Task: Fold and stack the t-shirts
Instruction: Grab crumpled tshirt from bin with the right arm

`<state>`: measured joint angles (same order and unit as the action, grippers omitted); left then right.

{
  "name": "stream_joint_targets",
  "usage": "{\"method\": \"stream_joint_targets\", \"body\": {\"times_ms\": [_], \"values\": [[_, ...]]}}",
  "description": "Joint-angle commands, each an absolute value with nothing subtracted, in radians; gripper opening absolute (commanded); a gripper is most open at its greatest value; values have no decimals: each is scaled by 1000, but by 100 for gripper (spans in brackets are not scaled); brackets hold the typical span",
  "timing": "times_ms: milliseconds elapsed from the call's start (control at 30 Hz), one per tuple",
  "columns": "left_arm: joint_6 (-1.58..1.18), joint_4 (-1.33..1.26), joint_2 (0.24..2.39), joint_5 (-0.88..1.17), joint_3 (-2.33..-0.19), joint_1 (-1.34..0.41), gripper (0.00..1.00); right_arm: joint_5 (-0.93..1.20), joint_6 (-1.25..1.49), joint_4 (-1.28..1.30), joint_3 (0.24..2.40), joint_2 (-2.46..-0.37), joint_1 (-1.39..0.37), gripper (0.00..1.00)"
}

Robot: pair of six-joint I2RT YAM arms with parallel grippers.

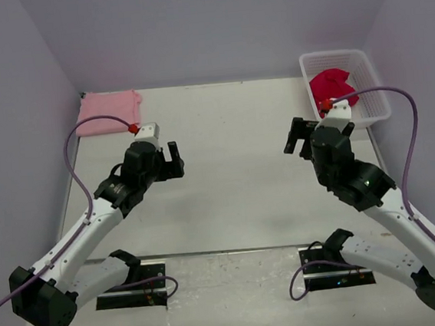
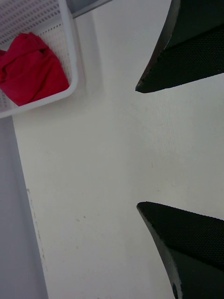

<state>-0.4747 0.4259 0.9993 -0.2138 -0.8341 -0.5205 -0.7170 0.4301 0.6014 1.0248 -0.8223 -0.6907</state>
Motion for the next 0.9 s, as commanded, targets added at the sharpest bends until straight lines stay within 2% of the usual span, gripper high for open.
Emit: {"method": "stream_joint_targets", "body": {"times_ms": [0, 67, 100, 167, 267, 433, 567, 733, 867], "values": [[-445, 355, 1069, -192, -905, -528, 97, -753, 399, 542, 1104, -929, -612, 99], [-433, 336, 1132, -167, -936, -528, 98, -718, 295, 422, 1114, -1008, -554, 99], [-430, 327, 1155, -164, -975, -526, 98, -718, 282, 405, 1174, -1053, -472, 99], [-428, 327, 1221, -164, -1023, -526, 98, -694, 253, 462, 1268, -1217, -396, 99], [-422, 325, 1290, -146, -1124, -526, 98, -678, 171, 379, 1365, -1384, -290, 99], [-422, 295, 1351, -115, -1169, -526, 98, -506, 144, 411, 1618, -1656, -128, 98], [-443, 255, 1374, -57, -1146, -526, 98, -486, 143, 439, 1756, -1868, -45, 86], [-457, 218, 1381, -6, -1104, -526, 98, -387, 181, 457, 1881, -2034, 51, 84], [-459, 230, 1365, -34, -1106, -526, 98, -381, 161, 482, 1959, -2115, 72, 67]]}}
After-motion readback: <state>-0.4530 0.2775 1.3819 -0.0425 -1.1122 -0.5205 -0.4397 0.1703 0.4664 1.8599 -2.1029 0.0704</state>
